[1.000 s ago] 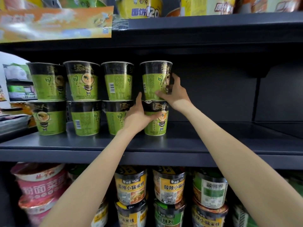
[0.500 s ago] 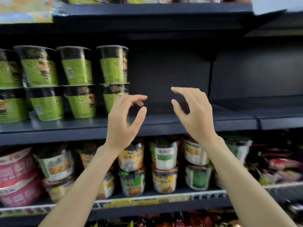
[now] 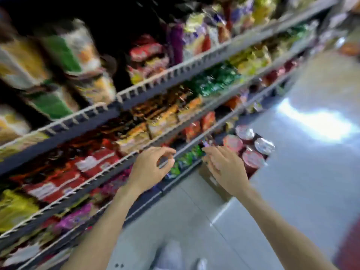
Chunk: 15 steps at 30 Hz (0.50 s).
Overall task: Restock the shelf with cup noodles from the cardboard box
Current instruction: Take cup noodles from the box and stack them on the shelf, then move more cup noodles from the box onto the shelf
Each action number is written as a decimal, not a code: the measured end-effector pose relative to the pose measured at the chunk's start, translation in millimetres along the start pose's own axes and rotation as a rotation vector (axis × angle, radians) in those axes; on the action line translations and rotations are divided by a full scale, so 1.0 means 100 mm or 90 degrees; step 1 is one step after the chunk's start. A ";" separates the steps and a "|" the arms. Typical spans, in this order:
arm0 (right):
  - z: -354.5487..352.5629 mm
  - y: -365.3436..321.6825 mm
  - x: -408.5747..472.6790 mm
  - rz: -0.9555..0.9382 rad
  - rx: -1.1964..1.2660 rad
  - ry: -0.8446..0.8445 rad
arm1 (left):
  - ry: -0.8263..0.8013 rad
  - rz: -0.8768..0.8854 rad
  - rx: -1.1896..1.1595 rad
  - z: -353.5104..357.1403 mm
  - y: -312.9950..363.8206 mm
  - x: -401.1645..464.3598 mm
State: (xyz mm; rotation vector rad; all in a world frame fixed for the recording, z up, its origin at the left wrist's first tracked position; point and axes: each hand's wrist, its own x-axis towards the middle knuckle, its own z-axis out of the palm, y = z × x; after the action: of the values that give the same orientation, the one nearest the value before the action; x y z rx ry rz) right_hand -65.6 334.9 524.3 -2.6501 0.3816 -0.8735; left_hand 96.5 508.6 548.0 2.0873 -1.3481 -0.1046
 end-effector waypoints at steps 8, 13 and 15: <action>0.01 1.53 -1.20 0.420 -0.069 -0.267 | -0.310 -0.065 -0.022 1.94 0.10 0.63; 0.11 2.38 -1.25 0.564 -0.081 -0.305 | -0.333 -0.210 -0.101 2.92 -0.04 1.43; 0.21 2.77 -1.19 0.602 -0.076 -0.318 | -0.342 -0.272 -0.108 3.31 -0.13 1.74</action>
State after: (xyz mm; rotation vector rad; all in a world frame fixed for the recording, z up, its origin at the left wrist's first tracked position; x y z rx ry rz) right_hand -186.4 128.4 339.4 -2.2234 1.3904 0.1046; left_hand 58.1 209.5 325.9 2.2517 -1.0936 -0.9834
